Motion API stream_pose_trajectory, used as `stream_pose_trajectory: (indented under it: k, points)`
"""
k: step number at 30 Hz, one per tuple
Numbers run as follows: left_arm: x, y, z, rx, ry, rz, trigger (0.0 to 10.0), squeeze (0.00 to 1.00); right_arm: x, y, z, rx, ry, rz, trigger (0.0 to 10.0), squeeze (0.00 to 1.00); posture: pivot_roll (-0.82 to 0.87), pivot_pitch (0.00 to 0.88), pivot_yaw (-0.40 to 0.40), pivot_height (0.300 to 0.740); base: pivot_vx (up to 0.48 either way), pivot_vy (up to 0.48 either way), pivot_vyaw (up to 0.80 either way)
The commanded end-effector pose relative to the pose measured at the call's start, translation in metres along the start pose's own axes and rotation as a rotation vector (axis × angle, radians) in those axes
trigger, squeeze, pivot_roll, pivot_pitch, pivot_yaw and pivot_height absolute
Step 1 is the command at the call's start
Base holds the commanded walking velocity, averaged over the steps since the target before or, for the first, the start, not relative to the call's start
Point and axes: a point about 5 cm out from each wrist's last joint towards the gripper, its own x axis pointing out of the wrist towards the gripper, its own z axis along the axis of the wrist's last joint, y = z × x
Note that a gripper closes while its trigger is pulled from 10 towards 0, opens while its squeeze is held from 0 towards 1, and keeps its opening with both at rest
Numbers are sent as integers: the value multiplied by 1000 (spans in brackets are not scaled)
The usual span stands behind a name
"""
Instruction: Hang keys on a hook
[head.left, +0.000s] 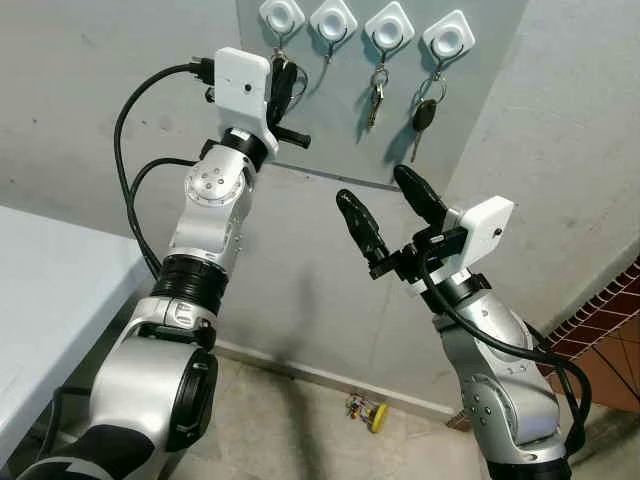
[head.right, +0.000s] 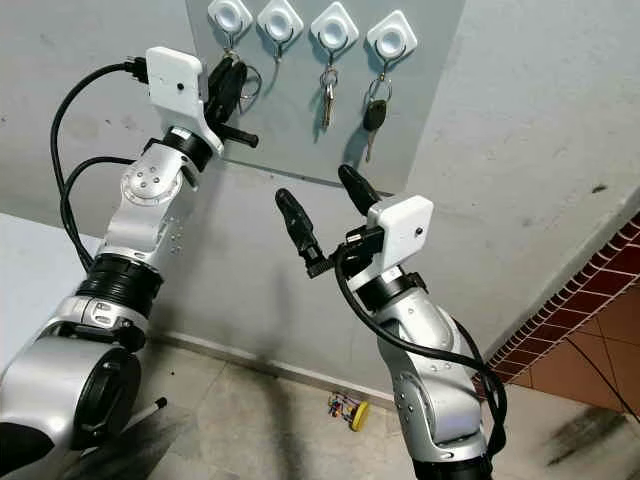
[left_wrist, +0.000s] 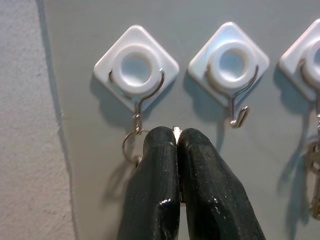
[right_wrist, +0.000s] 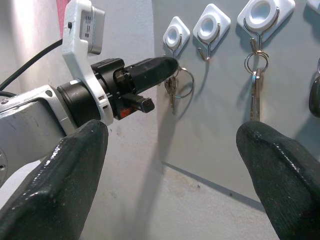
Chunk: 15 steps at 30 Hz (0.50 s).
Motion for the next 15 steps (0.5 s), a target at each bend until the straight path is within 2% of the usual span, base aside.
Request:
stream_pose_trajectory:
  k: [1, 10, 15]
  points:
    - [9, -7, 18, 21, -69, -33, 10000, 0, 1, 4, 5, 5, -22, 18, 10000, 0, -4, 98, -3, 740, 0, 0, 0]
    - [12, -17, 24, 5, -104, -48, 10000, 0, 1, 4, 5, 9, -25, 15, 10000, 0, -8, 98, 2, 740, 0, 0, 0]
    - [14, -15, 27, -3, -119, -25, 10000, 0, 1, 5, 5, 7, -25, 12, 10000, 0, -9, 99, 3, 740, 0, 0, 0]
